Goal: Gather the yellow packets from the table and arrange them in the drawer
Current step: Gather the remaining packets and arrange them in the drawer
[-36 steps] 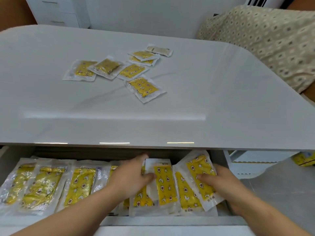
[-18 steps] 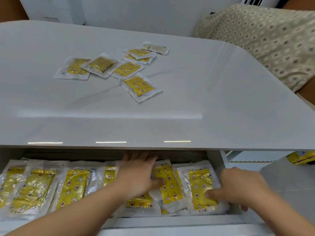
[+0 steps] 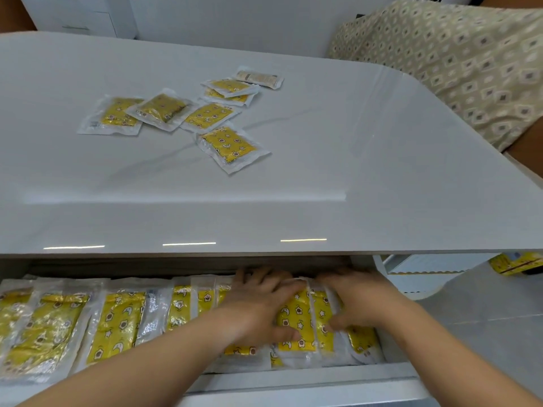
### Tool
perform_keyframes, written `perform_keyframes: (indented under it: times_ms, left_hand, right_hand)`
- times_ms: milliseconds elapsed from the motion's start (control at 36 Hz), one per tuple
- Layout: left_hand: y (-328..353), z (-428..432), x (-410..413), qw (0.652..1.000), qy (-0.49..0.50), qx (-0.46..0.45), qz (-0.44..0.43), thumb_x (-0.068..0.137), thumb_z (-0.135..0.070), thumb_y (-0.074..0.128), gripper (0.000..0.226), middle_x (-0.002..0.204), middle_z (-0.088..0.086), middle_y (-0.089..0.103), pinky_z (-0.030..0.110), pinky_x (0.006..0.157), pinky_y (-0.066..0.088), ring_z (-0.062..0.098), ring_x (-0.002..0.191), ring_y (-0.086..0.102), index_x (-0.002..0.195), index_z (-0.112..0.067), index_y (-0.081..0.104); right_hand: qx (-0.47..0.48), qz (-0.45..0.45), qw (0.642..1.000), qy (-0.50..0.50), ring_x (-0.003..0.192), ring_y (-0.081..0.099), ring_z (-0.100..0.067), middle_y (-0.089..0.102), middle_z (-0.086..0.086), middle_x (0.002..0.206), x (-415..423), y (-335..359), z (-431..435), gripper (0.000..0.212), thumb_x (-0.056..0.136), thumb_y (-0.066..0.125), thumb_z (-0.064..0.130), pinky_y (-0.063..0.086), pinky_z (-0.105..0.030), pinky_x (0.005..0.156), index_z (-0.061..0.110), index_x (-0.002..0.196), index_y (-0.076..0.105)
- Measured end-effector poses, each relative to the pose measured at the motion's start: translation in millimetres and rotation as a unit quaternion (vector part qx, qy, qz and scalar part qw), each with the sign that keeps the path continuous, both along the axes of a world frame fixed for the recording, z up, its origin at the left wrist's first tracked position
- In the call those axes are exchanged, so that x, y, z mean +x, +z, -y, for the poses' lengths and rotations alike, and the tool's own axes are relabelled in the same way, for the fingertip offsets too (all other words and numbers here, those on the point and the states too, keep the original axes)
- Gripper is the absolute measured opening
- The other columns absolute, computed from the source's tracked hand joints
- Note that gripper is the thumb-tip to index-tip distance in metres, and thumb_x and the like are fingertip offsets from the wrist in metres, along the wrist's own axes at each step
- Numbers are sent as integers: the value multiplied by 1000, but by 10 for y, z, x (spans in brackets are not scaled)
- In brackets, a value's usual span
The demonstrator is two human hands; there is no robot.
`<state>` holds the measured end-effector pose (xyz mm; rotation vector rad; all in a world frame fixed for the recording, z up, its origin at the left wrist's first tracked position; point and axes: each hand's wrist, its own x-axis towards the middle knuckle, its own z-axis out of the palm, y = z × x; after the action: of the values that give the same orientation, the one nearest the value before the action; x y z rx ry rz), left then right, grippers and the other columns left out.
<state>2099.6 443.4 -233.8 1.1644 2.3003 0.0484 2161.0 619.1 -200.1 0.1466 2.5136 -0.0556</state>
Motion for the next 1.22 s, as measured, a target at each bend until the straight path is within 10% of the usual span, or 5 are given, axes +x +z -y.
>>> perform_keyframes:
  times_ms: [167, 556, 861, 1222]
  left_hand:
    - [-32, -96, 69, 999, -36, -21, 1, 89, -64, 35, 76, 156, -13, -7, 52, 113, -10, 22, 143, -11, 144, -45, -14]
    - [33, 30, 22, 998, 50, -15, 17, 88, -60, 43, 72, 156, -15, 6, 50, 114, 0, 18, 144, 6, 146, -44, 3]
    - [42, -13, 19, 991, 129, -16, 14, 79, -65, 53, 87, 155, -9, 12, 48, 115, 2, 18, 143, 10, 148, -35, 10]
    - [131, 7, -49, 983, 162, -59, -59, 92, -61, 29, 59, 155, -7, 21, 54, 113, 3, 21, 143, 17, 146, -38, 17]
  right_hand:
    - [1, -21, 999, -48, 115, 55, -21, 55, -2, 132, -47, -21, 36, 51, 95, 35, 54, 45, -28, 86, 26, 137, 41]
    - [-48, 25, 996, -64, 131, 41, -23, 28, 1, 153, -33, -90, -17, 51, 99, 36, 28, 41, -32, 100, 39, 146, 22]
    - [66, -43, 992, -100, 113, 56, -25, 55, -7, 126, -62, -178, -34, 31, 99, 37, 19, 46, -31, 87, 19, 129, 44]
    - [-210, -20, 958, -194, 114, 51, -18, 52, -2, 133, -94, -189, -92, 34, 100, 38, 35, 42, -27, 94, 28, 131, 48]
